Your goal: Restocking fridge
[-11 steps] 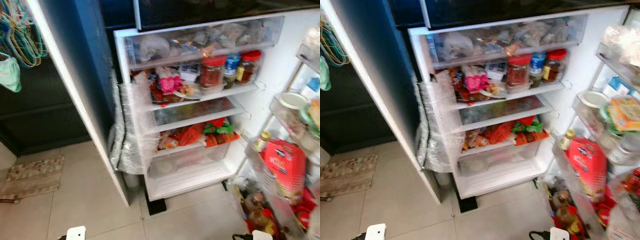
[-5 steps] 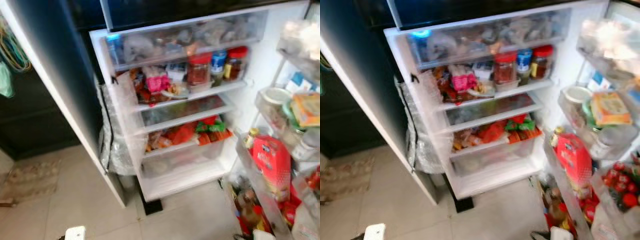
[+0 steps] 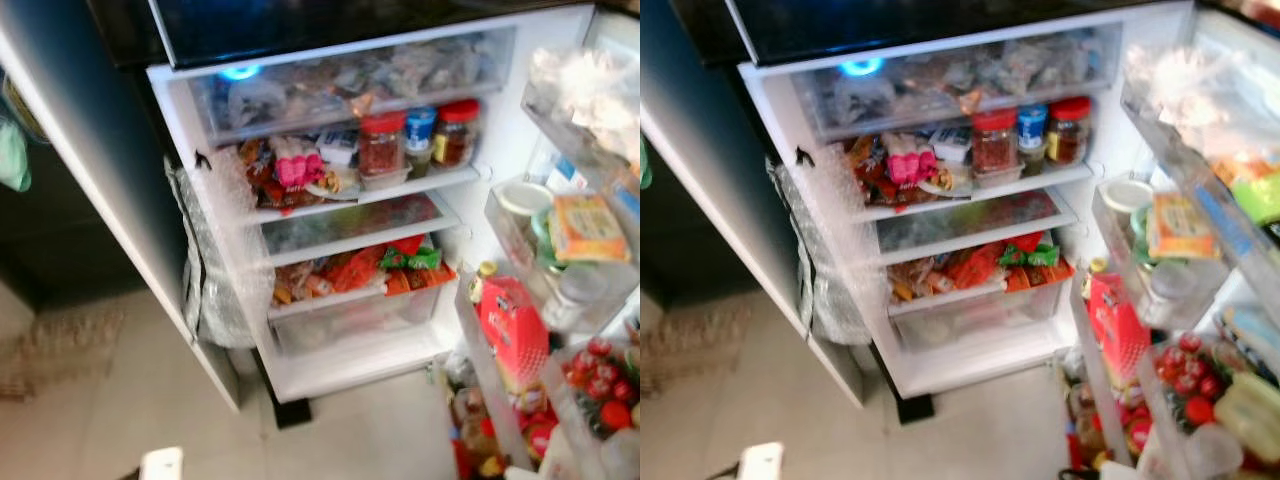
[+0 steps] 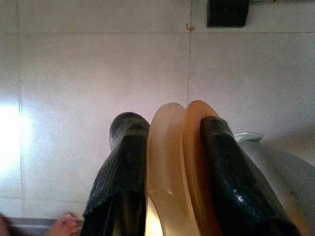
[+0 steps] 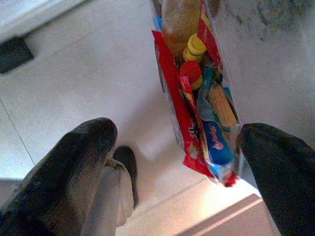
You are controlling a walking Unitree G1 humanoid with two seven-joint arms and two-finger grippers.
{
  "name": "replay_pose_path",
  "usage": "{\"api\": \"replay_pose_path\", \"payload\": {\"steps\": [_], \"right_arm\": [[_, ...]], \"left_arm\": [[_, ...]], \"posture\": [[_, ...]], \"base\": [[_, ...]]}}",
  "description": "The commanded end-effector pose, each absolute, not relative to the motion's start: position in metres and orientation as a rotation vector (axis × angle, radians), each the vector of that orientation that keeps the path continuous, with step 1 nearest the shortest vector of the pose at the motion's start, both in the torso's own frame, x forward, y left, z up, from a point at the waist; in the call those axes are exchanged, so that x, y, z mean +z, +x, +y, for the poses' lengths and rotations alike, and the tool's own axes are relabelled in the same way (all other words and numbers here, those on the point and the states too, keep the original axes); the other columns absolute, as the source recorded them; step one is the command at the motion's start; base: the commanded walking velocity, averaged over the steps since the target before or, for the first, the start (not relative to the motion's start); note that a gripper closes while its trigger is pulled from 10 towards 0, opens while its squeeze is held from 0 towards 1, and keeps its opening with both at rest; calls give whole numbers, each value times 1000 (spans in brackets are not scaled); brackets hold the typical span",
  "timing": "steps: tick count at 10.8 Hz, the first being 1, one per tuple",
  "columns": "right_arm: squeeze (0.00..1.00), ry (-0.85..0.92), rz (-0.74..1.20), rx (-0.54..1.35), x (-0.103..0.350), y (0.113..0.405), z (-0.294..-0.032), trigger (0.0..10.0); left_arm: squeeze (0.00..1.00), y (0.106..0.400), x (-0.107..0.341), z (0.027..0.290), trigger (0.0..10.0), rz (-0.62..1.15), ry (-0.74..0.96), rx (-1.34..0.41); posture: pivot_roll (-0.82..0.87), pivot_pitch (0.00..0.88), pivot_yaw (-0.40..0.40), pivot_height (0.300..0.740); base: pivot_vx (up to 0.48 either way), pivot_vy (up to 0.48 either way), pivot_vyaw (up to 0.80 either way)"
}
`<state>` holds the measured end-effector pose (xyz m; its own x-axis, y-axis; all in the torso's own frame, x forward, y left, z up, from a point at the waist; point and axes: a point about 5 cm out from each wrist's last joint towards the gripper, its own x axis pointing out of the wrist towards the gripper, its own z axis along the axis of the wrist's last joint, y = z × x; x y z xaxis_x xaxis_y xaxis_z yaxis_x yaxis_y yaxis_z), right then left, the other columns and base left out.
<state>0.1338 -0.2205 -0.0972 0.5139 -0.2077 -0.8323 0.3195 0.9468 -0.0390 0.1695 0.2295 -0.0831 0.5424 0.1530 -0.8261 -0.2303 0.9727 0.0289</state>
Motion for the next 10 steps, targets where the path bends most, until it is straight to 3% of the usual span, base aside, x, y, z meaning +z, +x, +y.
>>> {"api": "replay_pose_path", "payload": {"steps": [1, 7, 10], "right_arm": [[0, 103, 952, -349, -93, 139, -230, 10000], [0, 11, 940, -378, -92, 138, -233, 10000], [0, -85, 942, -414, -90, 138, -237, 10000]], "left_arm": [[0, 163, -88, 221, 10000, 1004, -128, 202], [0, 166, -81, 246, 10000, 985, -121, 218], [0, 143, -90, 244, 10000, 1016, -137, 224]], "posture": [[-57, 32, 6, 740], [-58, 27, 12, 740], [-52, 37, 7, 740]], "base": [[0, 0, 0], [0, 0, 0], [0, 0, 0]]}}
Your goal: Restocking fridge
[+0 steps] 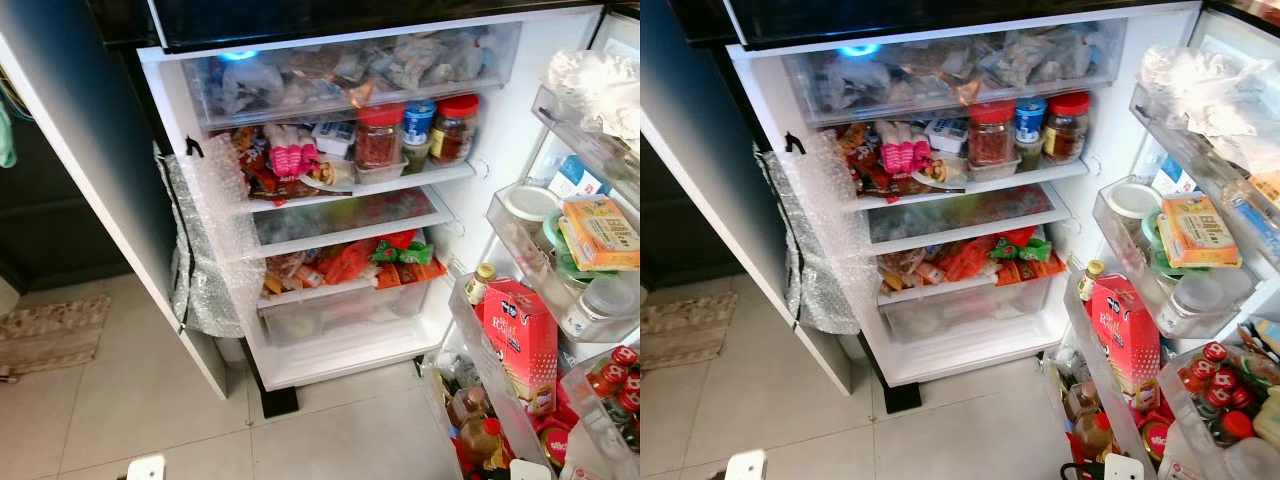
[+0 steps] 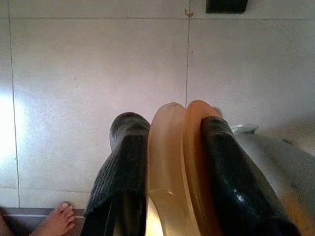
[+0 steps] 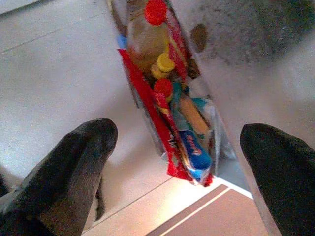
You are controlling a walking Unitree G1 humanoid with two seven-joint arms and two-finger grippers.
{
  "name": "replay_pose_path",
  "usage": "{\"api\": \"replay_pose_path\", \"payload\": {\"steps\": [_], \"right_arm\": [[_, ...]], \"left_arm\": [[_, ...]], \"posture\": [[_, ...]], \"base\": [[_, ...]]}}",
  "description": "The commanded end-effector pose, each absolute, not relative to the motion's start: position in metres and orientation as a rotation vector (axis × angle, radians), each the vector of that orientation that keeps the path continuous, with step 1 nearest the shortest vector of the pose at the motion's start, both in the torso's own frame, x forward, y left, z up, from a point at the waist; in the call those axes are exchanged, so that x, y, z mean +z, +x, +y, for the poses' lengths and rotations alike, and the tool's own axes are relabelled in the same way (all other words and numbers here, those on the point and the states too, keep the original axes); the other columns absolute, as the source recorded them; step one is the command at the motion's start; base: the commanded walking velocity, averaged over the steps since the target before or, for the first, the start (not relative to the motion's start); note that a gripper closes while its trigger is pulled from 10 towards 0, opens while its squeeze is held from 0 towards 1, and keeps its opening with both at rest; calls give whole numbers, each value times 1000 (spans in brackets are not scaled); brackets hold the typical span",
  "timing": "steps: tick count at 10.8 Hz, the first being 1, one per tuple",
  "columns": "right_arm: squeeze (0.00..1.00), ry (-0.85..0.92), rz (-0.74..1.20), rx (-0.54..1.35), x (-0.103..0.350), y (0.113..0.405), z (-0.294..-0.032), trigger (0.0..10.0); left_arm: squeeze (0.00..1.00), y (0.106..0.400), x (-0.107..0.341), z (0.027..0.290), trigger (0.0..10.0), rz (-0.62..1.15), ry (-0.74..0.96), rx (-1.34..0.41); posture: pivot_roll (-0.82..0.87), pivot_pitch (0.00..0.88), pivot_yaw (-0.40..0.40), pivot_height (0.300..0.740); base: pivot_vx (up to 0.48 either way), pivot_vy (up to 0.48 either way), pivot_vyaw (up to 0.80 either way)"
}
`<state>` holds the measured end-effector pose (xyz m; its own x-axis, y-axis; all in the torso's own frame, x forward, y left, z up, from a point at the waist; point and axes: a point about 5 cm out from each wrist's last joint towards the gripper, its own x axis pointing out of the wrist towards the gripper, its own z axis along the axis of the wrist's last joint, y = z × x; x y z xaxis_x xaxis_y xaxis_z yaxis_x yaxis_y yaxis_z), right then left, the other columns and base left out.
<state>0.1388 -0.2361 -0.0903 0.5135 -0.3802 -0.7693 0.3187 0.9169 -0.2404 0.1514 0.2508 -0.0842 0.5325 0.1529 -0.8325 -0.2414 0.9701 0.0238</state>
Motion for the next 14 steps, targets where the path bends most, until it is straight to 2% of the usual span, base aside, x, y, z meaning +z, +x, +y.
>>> {"api": "replay_pose_path", "payload": {"steps": [1, 3, 10, 14], "right_arm": [[0, -94, 940, -435, -90, 137, -238, 10000], [0, -125, 942, -470, -86, 118, -271, 10000], [0, -221, 929, -459, -79, 120, -287, 10000], [0, -300, 915, -473, -67, 121, -313, 10000]], "left_arm": [[0, 140, -91, 243, 10000, 1020, -140, 226], [0, 138, -92, 241, 10000, 1022, -143, 224], [0, 138, -91, 243, 10000, 1014, -147, 230], [0, 139, -89, 249, 10000, 1007, -138, 234]], "posture": [[-52, 37, 7, 740], [-54, 44, 3, 740], [-48, 60, 12, 740], [-44, 56, 25, 740]], "base": [[0, 0, 0], [0, 0, 0], [0, 0, 0], [0, 0, 0]]}}
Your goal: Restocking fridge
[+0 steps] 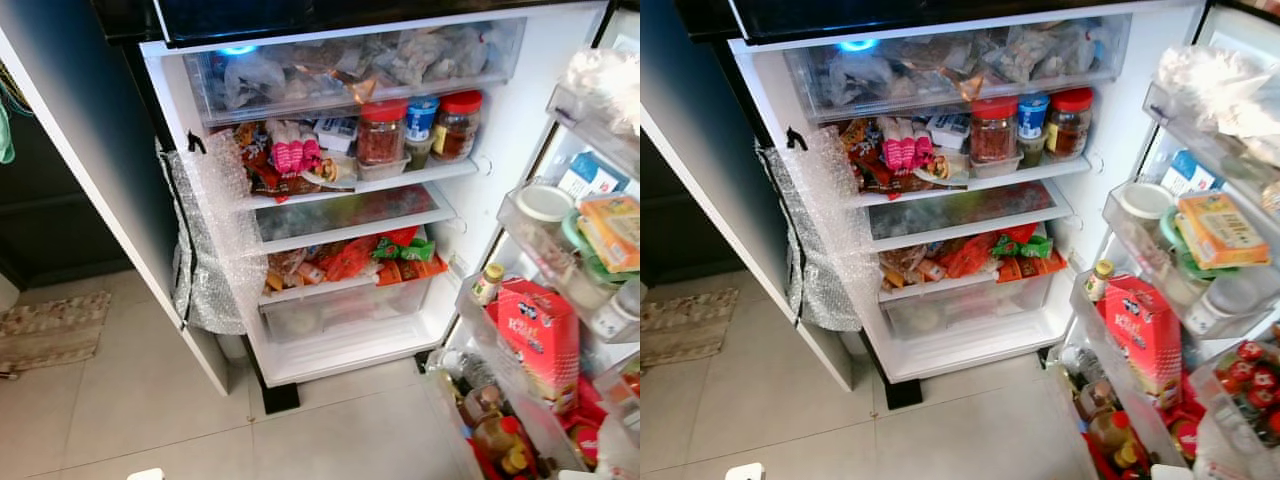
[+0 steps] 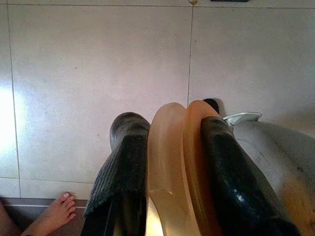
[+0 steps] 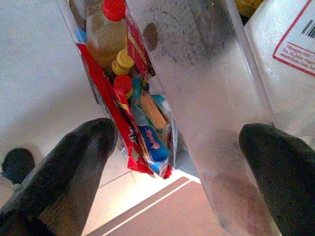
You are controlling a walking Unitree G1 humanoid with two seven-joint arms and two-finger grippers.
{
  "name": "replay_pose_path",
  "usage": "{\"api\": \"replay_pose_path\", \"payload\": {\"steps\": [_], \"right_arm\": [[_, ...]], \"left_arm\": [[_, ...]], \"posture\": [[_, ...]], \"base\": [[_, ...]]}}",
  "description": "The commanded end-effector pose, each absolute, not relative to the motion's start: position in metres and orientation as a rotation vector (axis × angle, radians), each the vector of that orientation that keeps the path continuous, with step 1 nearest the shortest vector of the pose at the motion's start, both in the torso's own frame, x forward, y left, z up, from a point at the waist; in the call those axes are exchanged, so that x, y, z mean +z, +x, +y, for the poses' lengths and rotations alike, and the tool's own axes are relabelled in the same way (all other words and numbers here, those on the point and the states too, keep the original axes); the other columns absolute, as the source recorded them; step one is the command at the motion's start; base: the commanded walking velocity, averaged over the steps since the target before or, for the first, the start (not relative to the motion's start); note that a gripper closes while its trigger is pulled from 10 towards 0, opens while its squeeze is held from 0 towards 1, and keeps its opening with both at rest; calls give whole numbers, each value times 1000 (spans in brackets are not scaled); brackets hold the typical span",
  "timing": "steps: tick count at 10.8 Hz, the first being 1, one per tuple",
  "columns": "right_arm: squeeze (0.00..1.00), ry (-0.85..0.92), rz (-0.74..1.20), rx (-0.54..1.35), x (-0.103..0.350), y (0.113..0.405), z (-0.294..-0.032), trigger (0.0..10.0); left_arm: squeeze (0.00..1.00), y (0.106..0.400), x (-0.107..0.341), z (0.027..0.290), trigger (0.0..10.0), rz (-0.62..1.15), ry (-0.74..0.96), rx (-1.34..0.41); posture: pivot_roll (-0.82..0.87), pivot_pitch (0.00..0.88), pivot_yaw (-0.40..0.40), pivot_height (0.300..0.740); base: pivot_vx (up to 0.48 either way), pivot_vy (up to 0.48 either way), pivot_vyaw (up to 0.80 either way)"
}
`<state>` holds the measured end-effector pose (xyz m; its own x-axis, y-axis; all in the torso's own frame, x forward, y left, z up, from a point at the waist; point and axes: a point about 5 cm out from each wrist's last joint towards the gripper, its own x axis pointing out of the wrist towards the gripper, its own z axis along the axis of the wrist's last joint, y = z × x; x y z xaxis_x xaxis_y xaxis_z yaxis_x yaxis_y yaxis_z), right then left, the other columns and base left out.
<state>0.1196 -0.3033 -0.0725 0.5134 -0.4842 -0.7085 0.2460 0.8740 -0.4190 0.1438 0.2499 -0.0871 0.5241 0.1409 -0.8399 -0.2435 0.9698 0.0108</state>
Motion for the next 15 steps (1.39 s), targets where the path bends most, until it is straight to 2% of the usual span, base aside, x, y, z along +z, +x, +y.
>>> {"api": "replay_pose_path", "payload": {"steps": [1, 4, 6, 8, 9, 12, 15], "right_arm": [[0, -327, 917, -473, -64, 120, -320, 10000], [0, -361, 922, -497, -59, 117, -333, 10000], [0, -339, 926, -487, -62, 118, -327, 10000], [0, -203, 940, -403, -74, 122, -300, 10000], [0, -74, 955, -351, -83, 123, -277, 10000], [0, 57, 1031, -195, -99, 118, -232, 10000], [0, 77, 1051, -215, -101, 111, -236, 10000]], "left_arm": [[0, 140, -89, 251, 10000, 1007, -135, 234], [0, 138, -88, 256, 10000, 1010, -130, 236], [0, 137, -88, 255, 10000, 1014, -130, 235], [0, 138, -90, 248, 10000, 1017, -136, 227], [0, 139, -90, 245, 10000, 1014, -140, 225], [0, 141, -90, 245, 10000, 1008, -143, 228], [0, 141, -89, 247, 10000, 1007, -128, 220]], "posture": [[-45, 55, 27, 740], [-45, 53, 32, 740], [-45, 51, 32, 740], [-42, 51, 31, 740], [-42, 51, 31, 740], [-30, 51, 29, 740], [-30, 53, 29, 740]], "base": [[0, 0, 0], [0, 0, 0], [0, 0, 0], [0, 0, 0], [0, 0, 0], [0, 0, 0], [0, 0, 0]]}}
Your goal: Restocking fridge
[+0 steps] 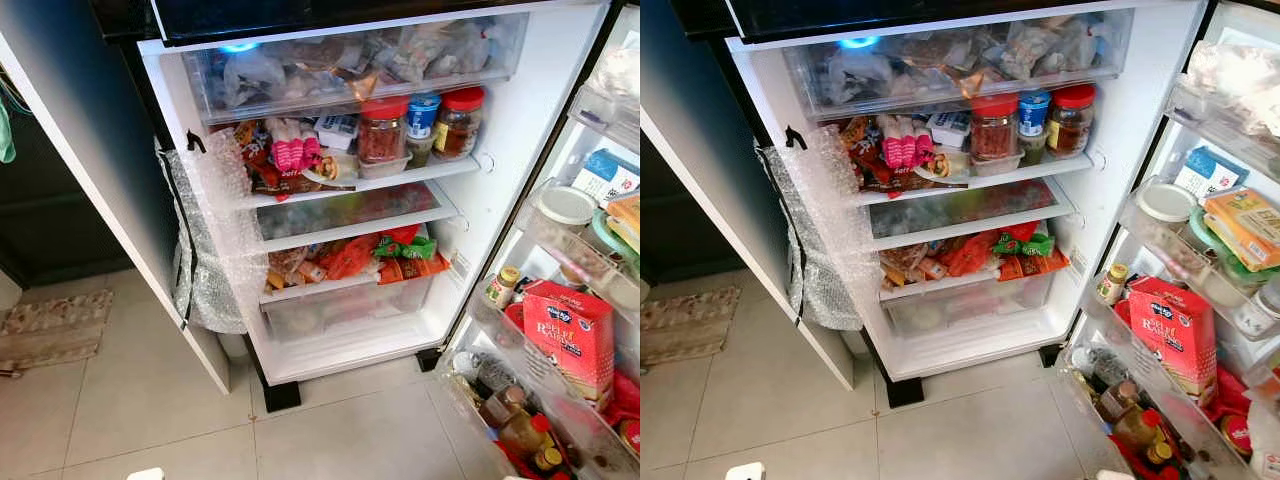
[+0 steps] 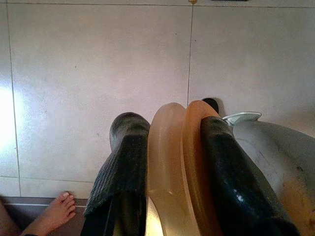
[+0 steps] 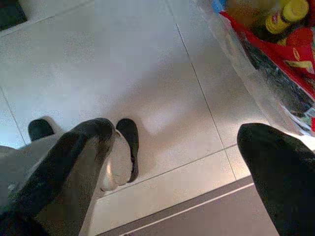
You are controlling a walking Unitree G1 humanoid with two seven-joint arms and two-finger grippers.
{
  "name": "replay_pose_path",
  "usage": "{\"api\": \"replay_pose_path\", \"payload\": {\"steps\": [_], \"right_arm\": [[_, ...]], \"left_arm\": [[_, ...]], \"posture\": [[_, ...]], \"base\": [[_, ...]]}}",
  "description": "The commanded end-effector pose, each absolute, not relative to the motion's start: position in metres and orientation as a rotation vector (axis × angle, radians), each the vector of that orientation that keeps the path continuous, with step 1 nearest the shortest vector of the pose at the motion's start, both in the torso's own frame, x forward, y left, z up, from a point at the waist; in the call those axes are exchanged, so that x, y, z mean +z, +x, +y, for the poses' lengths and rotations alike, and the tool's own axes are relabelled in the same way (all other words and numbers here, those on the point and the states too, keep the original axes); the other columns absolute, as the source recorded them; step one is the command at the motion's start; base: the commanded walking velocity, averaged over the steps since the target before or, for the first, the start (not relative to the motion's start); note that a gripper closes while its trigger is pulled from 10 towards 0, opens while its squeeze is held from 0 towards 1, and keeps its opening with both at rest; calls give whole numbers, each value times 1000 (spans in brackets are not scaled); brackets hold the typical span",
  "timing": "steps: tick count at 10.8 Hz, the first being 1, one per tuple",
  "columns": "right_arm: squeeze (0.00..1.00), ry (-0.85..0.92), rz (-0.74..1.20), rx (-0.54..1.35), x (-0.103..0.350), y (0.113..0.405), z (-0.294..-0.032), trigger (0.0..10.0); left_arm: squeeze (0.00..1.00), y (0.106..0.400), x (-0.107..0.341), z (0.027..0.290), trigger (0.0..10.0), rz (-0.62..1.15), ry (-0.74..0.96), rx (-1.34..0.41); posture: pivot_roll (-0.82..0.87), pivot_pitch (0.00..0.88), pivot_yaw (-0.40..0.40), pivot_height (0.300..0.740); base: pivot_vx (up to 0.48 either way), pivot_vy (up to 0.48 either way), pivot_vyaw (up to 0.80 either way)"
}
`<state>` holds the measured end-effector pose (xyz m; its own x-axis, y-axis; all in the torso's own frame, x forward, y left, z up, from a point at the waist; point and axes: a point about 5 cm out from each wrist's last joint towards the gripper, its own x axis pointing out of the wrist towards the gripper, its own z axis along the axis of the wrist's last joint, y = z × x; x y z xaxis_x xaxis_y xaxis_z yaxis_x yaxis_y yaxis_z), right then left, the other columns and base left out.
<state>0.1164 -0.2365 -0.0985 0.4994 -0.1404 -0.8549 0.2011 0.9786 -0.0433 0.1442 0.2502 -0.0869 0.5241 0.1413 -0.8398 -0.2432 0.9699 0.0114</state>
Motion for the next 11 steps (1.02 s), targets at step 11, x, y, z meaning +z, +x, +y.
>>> {"api": "replay_pose_path", "payload": {"steps": [11], "right_arm": [[0, 86, 1043, -227, -100, 112, -238, 10000]], "left_arm": [[0, 143, -88, 245, 10000, 986, -129, 205]], "posture": [[-33, 65, 29, 740]], "base": [[0, -227, 0]]}}
